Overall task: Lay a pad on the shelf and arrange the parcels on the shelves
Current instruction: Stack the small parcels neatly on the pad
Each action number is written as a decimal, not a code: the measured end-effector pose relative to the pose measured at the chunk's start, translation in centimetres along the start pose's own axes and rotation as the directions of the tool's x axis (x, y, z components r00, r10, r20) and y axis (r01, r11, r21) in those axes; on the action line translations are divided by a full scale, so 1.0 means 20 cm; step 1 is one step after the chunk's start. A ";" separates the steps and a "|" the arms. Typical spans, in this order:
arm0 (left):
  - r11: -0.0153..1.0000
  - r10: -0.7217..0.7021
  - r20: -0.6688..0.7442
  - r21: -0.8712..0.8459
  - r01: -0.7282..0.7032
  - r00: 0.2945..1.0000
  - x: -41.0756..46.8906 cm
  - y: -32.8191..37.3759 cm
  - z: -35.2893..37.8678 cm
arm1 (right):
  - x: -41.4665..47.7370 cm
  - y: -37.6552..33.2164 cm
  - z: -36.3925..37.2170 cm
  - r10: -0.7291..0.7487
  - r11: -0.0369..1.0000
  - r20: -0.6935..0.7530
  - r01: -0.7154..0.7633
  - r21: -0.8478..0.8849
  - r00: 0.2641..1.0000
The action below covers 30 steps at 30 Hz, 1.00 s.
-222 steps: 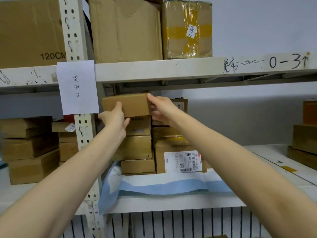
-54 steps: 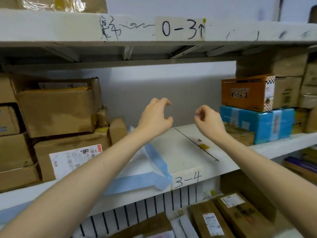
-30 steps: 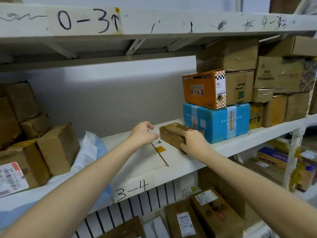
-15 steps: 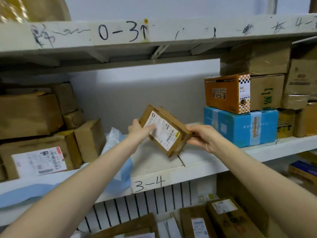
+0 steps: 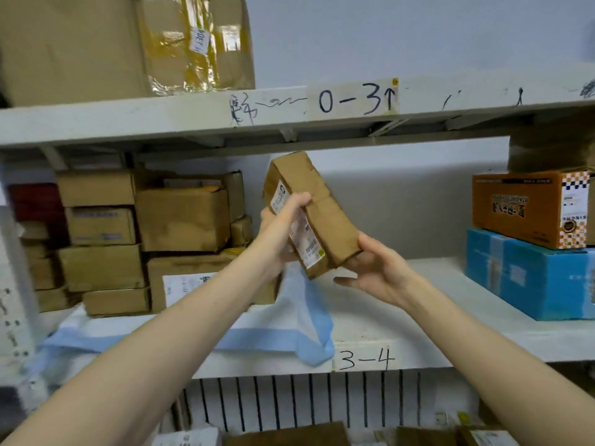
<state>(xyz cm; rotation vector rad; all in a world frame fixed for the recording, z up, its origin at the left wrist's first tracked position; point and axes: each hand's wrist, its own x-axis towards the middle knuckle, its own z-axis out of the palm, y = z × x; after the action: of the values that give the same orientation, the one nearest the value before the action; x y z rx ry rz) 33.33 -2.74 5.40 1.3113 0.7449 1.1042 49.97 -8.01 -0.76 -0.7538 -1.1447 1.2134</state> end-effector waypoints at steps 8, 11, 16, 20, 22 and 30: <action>0.957 0.183 -0.050 0.236 -0.166 0.982 -0.03 0.16 -0.33 | 0.20 -0.03 0.38 -0.011 0.997 -0.192 0.026 0.072 0.981; 0.830 0.371 -0.085 0.477 -0.289 0.925 -0.03 0.20 -0.47 | 0.30 -0.05 0.47 0.004 1.000 -0.310 -0.002 0.006 0.951; 0.715 0.501 -0.135 0.621 -0.321 0.855 -0.02 0.22 -0.71 | 0.46 -0.07 0.62 -0.010 0.993 -0.363 -0.034 -0.114 0.932; 0.734 0.463 -0.164 0.622 -0.273 0.871 0.00 0.22 -0.86 | 0.59 -0.08 0.71 0.038 0.962 -0.371 -0.135 -0.239 0.928; 0.730 0.465 -0.164 0.627 -0.272 0.870 0.01 0.22 -0.91 | 0.64 -0.06 0.74 0.050 0.877 -0.392 -0.228 -0.423 0.919; 0.682 0.453 -0.063 0.667 -0.300 0.889 0.05 0.14 -0.97 | 0.77 0.04 0.71 -0.104 0.646 -0.428 -0.267 -0.715 0.898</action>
<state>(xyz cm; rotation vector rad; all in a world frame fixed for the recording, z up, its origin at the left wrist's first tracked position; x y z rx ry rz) 15.27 5.00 5.18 2.0227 1.1195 1.4140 35.56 5.36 6.76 -1.6587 -1.2310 0.5134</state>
